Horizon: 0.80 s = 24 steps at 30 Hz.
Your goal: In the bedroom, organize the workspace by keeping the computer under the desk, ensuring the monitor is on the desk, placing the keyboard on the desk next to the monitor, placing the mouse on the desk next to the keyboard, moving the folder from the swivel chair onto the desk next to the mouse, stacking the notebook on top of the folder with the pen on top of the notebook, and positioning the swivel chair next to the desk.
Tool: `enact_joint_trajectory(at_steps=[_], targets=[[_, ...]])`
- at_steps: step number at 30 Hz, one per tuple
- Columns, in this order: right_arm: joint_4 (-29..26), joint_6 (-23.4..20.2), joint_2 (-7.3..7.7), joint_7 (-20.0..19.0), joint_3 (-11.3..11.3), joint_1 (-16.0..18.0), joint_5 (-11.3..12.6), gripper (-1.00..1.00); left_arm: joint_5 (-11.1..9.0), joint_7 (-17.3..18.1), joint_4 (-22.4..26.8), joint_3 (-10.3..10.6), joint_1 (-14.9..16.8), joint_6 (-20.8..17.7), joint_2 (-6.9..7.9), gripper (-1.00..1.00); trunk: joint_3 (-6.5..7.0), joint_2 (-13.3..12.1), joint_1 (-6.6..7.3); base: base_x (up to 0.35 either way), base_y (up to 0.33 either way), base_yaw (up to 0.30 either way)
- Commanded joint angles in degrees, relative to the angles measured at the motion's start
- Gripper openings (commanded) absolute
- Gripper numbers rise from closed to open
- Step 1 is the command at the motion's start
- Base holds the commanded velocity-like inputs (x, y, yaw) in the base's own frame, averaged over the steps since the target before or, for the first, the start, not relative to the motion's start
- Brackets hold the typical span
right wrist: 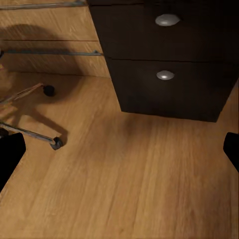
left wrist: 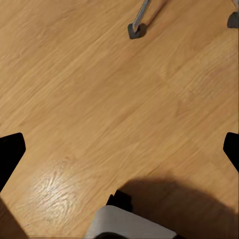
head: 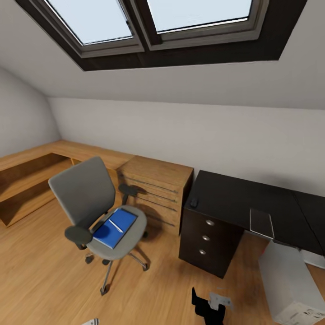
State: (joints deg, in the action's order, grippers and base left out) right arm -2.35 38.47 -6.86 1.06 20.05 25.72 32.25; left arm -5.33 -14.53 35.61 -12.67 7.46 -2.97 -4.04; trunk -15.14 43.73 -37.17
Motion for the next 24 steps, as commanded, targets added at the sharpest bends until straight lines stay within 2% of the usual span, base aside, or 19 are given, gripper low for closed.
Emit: enact_joint_trajectory(at_steps=[1,3,6,7,8,9,12,13,15,16,18,24], targets=[[-2.4,-0.7,0.02,0.6,0.7,0.2,0.3,1.0,-0.5,-0.2,-2.5,-0.1,0.0,-0.1,0.07,1.0,-0.08,0.1,-0.04,0.332,0.0,0.0],[-5.8,-3.1,0.13,2.2,0.8,0.5,0.2,1.0,-0.5,-0.2,-5.7,-0.1,0.0,0.2,0.18,1.0,-0.08,0.1,-0.04,0.332,0.0,0.0],[-13.3,-11.3,0.41,7.7,0.8,2.2,-0.1,1.0,-0.4,-0.2,-9.5,-0.1,0.0,2.2,0.59,1.0,-0.08,0.1,-0.04,0.332,0.0,0.0],[-16.8,-15.2,0.51,10.2,0.8,3.1,-0.7,1.0,-0.4,-0.2,-10.8,-0.1,0.0,4.2,0.87,1.0,-0.08,0.1,-0.04,0.332,0.0,0.0],[-18.6,-17.1,0.55,11.4,0.9,3.6,-1.1,1.0,-0.4,-0.2,-11.4,-0.1,0.0,5.4,1.01,1.0,-0.08,0.1,-0.04,0.332,0.0,0.0],[-22.2,-20.9,0.61,13.6,0.9,4.5,-2.3,1.0,-0.5,-0.1,-12.8,-0.1,0.0,7.9,1.22,1.0,-0.08,0.1,-0.04,0.332,0.0,0.0],[-27.6,-26.5,0.66,16.3,0.8,5.9,-4.6,1.0,-0.5,-0.1,-14.5,-0.1,0.0,11.4,1.39,1.0,-0.08,0.1,-0.04,0.332,0.0,0.0],[-30.7,-30.2,0.68,17.6,0.8,7.2,-6.2,1.0,-0.5,-0.1,-15.4,-0.1,0.0,13.0,1.46,1.0,-0.08,0.1,-0.04,0.331,0.0,0.0],[-33.0,-34.1,0.66,18.5,0.8,8.8,-7.6,1.0,-0.4,-0.1,-16.4,-0.1,0.0,14.1,1.53,1.0,-0.08,0.1,-0.04,0.318,0.0,0.0],[-34.6,-38.2,0.61,19.1,0.7,10.7,-8.8,1.0,-0.4,-0.1,-17.2,-0.1,0.0,14.8,1.61,1.0,-0.08,0.1,-0.04,0.249,0.0,0.0],[-35.6,-41.9,0.58,19.6,0.7,12.8,-9.7,1.0,-0.4,-0.1,-17.8,-0.1,0.0,15.4,1.78,1.0,-0.08,0.1,-0.04,0.185,0.0,0.0],[-35.9,-48.6,1.18,20.1,0.4,18.6,-11.1,1.0,-0.4,0.0,-18.5,-0.1,0.0,16.2,2.76,1.0,-0.08,0.1,-0.04,0.08,0.0,0.0]])
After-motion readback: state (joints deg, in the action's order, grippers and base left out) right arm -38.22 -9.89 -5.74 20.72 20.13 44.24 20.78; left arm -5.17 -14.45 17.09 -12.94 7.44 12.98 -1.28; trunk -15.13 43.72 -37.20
